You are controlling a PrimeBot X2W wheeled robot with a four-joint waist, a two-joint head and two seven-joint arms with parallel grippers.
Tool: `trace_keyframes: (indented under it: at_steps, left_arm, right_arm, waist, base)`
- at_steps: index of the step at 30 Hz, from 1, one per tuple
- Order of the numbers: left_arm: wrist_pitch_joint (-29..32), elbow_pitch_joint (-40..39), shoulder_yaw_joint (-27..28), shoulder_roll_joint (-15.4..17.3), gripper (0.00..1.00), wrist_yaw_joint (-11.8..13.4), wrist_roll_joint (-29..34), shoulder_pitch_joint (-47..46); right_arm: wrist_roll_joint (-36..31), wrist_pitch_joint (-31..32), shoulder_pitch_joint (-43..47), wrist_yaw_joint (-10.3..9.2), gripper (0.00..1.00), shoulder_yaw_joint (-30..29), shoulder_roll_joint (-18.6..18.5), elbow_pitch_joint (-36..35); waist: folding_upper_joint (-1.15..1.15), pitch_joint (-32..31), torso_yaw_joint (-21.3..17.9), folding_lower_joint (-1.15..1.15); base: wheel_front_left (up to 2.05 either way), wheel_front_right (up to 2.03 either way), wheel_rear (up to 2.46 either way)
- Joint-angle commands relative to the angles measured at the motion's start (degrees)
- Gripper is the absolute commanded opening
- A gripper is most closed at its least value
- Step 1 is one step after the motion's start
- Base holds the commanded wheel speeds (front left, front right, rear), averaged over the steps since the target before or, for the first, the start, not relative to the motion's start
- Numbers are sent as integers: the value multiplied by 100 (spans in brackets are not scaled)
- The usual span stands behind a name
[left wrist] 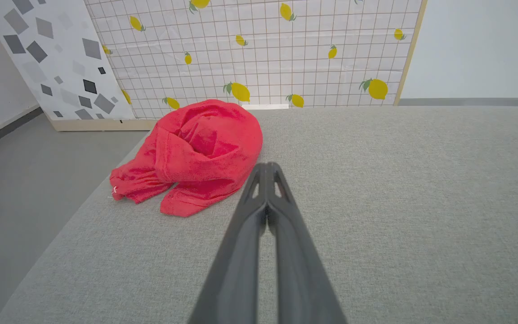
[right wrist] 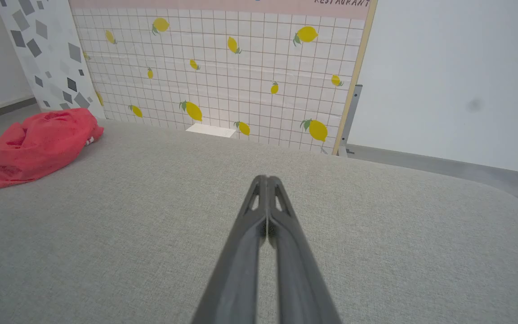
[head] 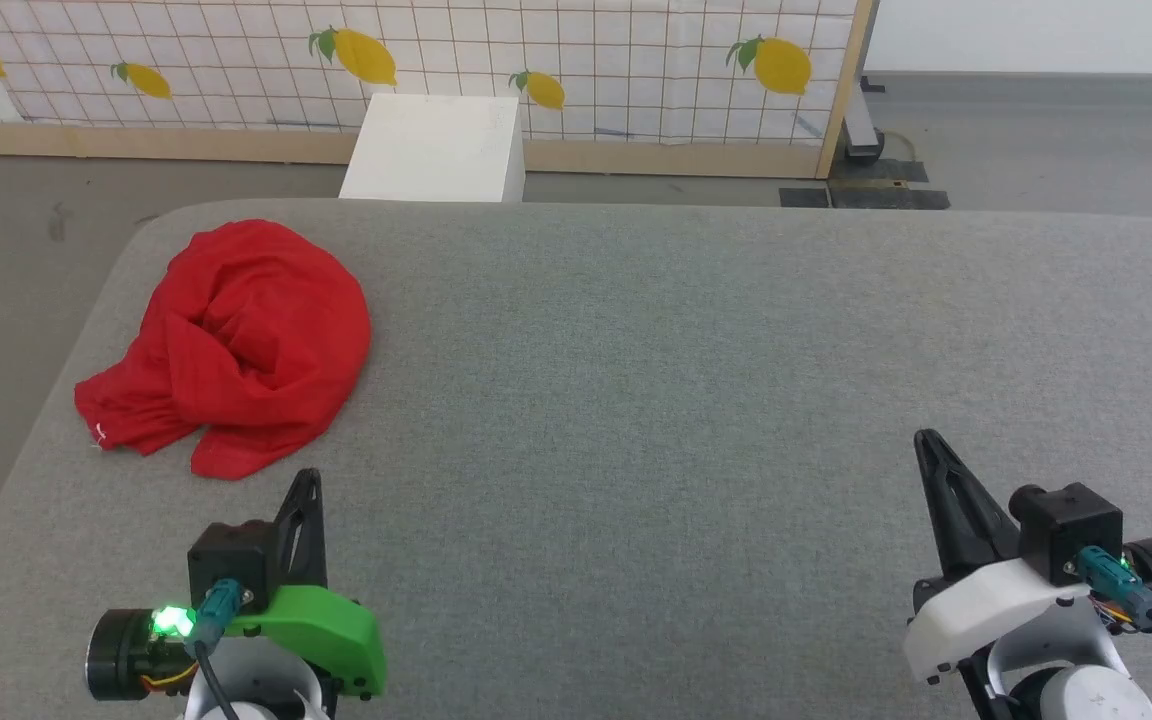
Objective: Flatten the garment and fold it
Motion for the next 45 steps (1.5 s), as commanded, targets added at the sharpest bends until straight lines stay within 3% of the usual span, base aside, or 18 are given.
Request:
trace_keyframes:
  at_steps: [1,8,9,45]
  left_arm:
    - [7,16,17,-22,0,38,72,-94]
    - [7,16,17,-22,0,38,72,-94]
    - [-2,0,0,0,100,0,-2,0]
    - [-384,-106,-68,-6,100,81,-478,77]
  right_arm:
    - [-37,16,27,-9,0,9,0,-28]
    - [-37,16,27,-9,0,9,0,-28]
    - [2,-1,0,0,100,-2,0,0]
    - [289,-381,-53,-2,100,-403,0,284]
  waist:
    - [0,0,0,0]
    - [0,0,0,0]
    - [0,0,0,0]
    - [0,50,94,0]
  base:
    - [0,0,0]
    - [0,0,0]
    - [0,0,0]
    - [0,0,0]
